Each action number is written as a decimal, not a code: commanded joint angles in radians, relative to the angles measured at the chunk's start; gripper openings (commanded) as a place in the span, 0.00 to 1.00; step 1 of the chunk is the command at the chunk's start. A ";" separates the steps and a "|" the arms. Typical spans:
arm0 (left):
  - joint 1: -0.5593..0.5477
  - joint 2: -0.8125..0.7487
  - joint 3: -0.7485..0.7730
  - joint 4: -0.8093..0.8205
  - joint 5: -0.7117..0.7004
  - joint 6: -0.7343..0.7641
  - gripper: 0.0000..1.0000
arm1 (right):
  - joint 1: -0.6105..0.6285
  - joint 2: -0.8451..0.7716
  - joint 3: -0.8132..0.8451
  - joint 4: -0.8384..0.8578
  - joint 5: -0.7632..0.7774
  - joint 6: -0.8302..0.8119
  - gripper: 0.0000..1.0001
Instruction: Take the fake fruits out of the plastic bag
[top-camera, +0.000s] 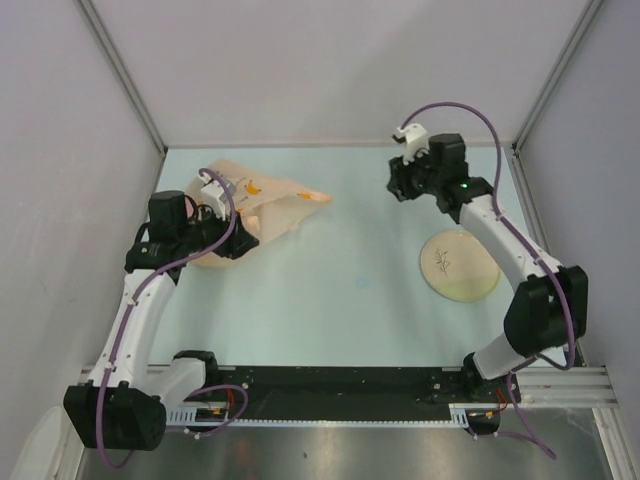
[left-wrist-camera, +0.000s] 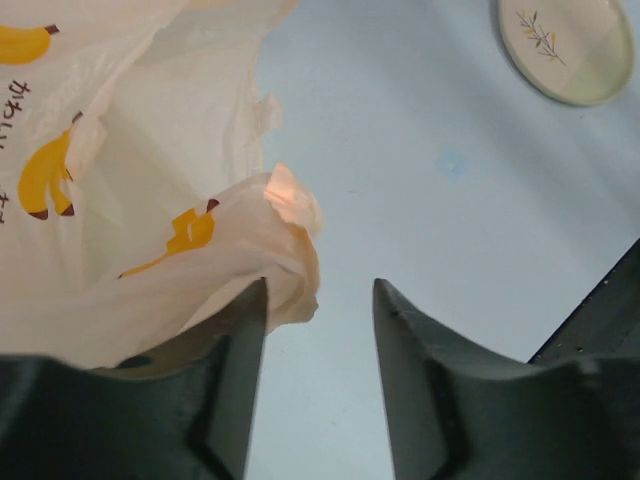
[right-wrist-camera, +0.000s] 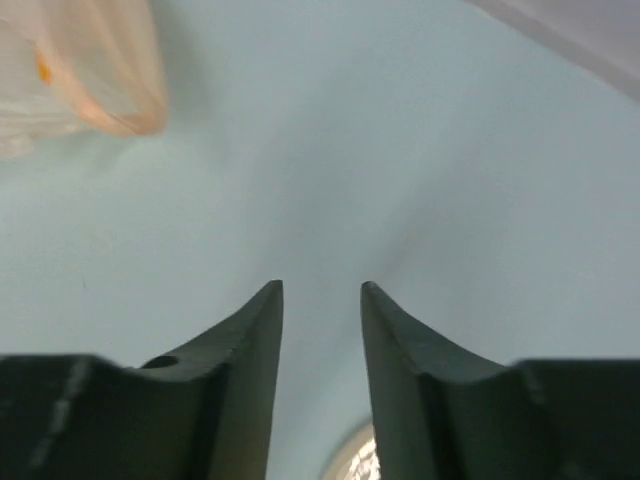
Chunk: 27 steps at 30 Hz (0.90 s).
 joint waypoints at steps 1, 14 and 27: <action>-0.003 0.064 0.080 0.063 0.037 0.026 0.57 | -0.136 -0.003 -0.148 -0.265 0.055 -0.134 0.37; -0.003 0.264 0.206 0.046 0.020 -0.017 0.57 | -0.211 0.097 -0.367 -0.196 0.139 -0.455 0.00; -0.003 0.189 0.212 0.005 -0.072 0.010 0.58 | 0.141 0.233 -0.379 -0.118 0.044 -0.528 0.00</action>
